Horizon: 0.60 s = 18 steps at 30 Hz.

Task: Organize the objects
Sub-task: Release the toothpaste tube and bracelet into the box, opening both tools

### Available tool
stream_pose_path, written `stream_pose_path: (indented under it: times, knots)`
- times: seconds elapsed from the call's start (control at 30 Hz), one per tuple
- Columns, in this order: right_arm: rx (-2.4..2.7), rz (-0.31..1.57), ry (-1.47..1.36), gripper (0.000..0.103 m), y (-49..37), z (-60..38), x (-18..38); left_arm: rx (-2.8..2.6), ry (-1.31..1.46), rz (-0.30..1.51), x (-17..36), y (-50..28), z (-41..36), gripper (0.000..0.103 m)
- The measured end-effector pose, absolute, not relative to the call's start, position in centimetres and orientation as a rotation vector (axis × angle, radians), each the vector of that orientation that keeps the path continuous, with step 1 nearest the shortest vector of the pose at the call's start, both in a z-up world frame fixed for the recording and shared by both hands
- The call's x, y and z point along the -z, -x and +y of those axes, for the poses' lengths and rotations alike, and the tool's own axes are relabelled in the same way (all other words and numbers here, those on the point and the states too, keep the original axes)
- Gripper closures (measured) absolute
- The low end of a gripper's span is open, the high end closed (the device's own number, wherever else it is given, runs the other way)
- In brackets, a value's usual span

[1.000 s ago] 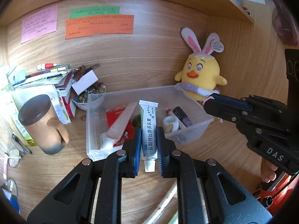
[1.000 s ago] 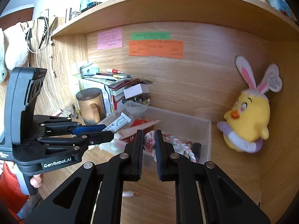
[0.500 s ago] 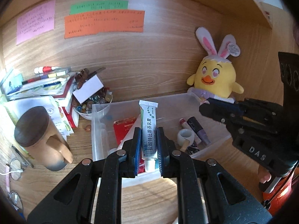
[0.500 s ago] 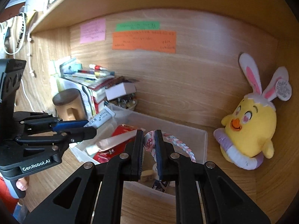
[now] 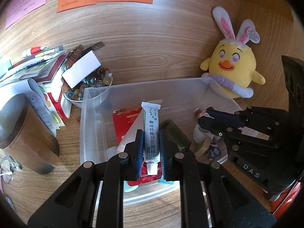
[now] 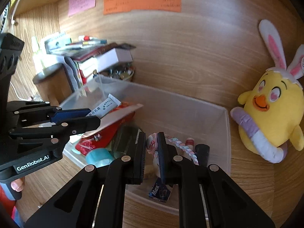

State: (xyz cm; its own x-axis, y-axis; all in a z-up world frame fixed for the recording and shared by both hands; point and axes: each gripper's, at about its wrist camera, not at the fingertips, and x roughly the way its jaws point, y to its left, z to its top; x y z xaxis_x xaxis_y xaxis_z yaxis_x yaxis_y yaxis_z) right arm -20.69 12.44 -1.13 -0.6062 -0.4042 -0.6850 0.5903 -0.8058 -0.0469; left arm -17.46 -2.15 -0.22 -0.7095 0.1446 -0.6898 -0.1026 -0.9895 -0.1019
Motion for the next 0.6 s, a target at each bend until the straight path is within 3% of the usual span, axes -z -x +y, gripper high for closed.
stream_pose_path:
  times: [0.27, 0.37, 0.47, 0.6]
  knots:
    - [2.406, 0.413, -0.928, 0.092, 21.1, 12.0, 1.9, -2.789, 1.132, -0.094, 0.3, 17.2, -2.7, 0.088]
    - [2.401, 0.419, -0.939, 0.087, 21.1, 11.9, 1.8, -2.791, 1.117, -0.09, 0.0, 16.8, -2.7, 0.087]
    - [2.423, 0.426, -0.911, 0.069, 20.5, 12.0, 1.2, -2.795, 1.102, -0.086, -0.4, 16.2, -2.6, 0.086]
    - [2.466, 0.45, -0.836, 0.047, 19.0, 12.3, 0.0, -2.807, 1.08, -0.071, -1.0, 15.0, -2.4, 0.073]
